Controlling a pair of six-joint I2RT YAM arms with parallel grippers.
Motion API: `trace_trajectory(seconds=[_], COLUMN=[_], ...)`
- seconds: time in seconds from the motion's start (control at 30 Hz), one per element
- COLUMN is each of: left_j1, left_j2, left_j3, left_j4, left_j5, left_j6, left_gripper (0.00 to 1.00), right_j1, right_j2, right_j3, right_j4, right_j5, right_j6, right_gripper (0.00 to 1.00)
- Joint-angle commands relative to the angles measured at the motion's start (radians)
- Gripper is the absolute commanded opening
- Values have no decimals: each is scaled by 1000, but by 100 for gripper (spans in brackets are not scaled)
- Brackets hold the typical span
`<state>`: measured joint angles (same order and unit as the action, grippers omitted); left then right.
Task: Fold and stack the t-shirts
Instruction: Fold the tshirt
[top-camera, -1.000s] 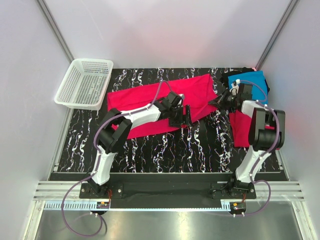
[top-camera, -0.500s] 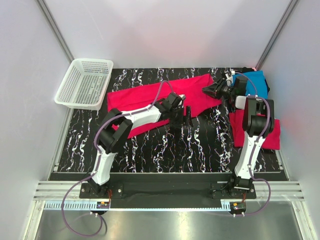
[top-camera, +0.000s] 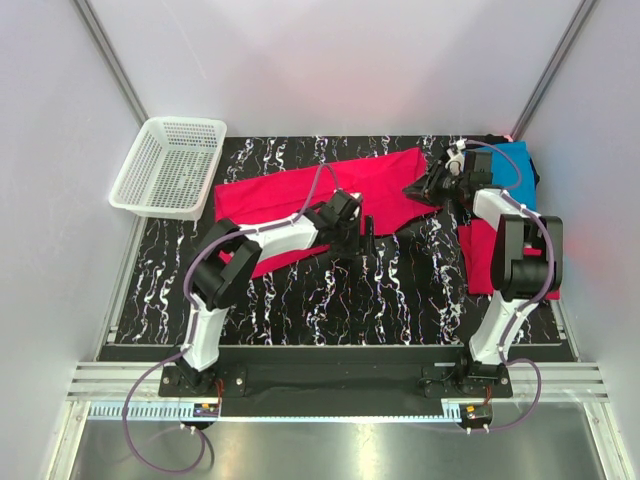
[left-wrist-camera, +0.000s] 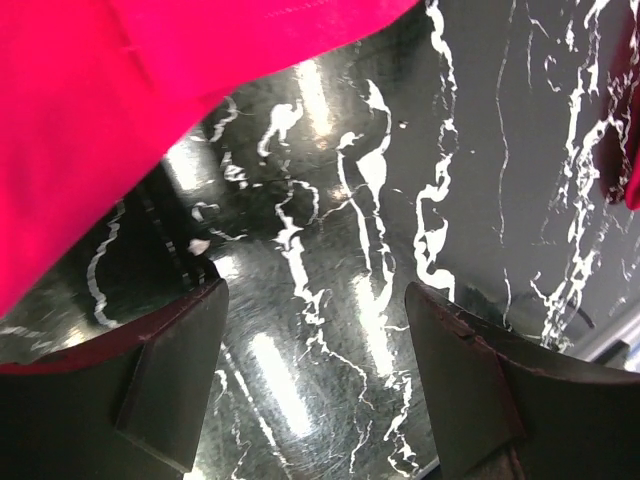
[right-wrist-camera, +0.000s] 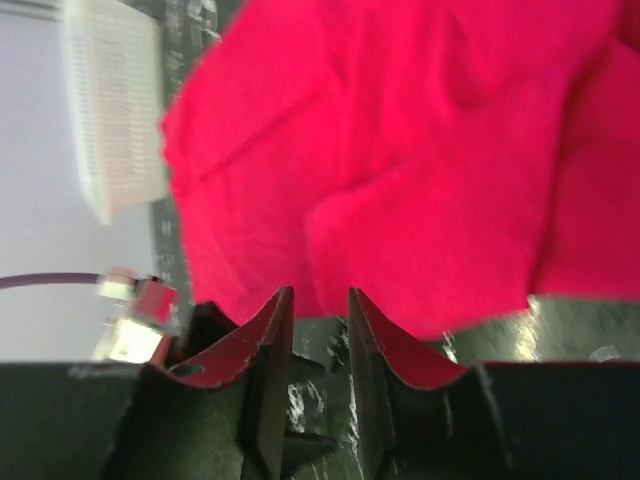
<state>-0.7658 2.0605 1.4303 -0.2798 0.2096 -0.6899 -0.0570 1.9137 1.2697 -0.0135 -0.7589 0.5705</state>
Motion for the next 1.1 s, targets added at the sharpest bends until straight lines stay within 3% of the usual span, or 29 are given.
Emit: trace_trajectory(seconds=[0.0, 0.27, 0.63, 0.77, 1.0, 1.07], left_j1=[-4, -3, -1, 2, 6, 8], left_j2=[-82, -132, -126, -131, -123, -125], left_j3=[-7, -25, -16, -28, -24, -24], left_j4=[30, -7, -22, -22, -24, -25], left_j5=[-79, -162, -113, -110, -98, -96], left_j6=[-5, -14, 3, 6, 6, 6], left_gripper=[76, 76, 76, 76, 76, 76], right_j1=[16, 39, 51, 52, 51, 51], right_j2=[-56, 14, 134, 153, 148, 142], right_j3=[-15, 0, 91, 128, 142, 143], right_j4=[-238, -321, -313, -312, -310, -309], right_j5=[215, 313, 283, 250, 208, 199], right_j6=[-145, -169, -187, -178, -182, -187], right_gripper=[36, 40, 39, 29, 2, 0])
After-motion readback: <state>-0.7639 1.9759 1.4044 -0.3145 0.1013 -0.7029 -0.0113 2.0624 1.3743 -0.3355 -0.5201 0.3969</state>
